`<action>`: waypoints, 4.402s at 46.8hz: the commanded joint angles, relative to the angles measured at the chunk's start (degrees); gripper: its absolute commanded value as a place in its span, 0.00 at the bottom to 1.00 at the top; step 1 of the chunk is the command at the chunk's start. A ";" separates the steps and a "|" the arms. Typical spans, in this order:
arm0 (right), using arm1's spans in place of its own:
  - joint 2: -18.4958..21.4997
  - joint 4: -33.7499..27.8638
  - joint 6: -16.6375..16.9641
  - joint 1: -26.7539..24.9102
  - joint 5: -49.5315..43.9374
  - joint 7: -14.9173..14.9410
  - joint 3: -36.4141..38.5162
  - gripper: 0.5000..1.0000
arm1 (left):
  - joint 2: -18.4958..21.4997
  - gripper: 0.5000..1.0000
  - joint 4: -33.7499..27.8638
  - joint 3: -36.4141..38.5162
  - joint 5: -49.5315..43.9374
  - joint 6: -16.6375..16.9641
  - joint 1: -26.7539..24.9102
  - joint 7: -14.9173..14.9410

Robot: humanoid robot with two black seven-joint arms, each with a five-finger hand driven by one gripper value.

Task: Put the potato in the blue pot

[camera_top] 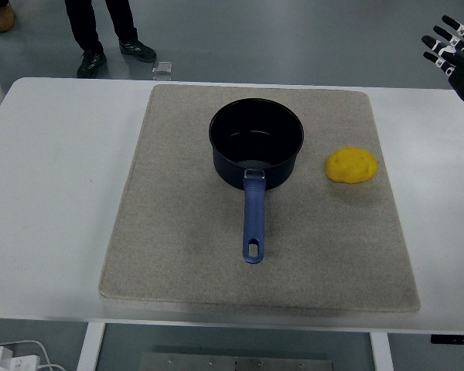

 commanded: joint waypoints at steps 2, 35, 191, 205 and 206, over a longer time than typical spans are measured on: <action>0.18 0.00 0.04 -0.04 -0.07 0.00 0.00 0.84 | 0.00 1.00 0.06 -0.17 -0.30 0.02 0.09 0.00; -0.27 -0.18 0.21 -0.04 -0.51 0.00 -0.09 0.85 | 0.00 1.00 0.06 -0.34 -0.21 0.02 0.70 -0.26; -4.92 18.10 -13.94 -3.20 -70.38 11.51 -11.43 0.00 | 0.00 1.00 0.06 -0.34 -0.21 0.02 0.62 -0.26; -5.01 18.10 -13.67 -3.12 -69.94 11.43 -11.16 0.00 | 0.00 1.00 0.06 -0.34 -0.21 0.02 0.70 -0.26; -5.01 18.10 -13.67 -3.12 -69.94 11.43 -11.08 0.00 | 0.00 1.00 0.06 -0.34 -0.21 0.02 0.70 -0.26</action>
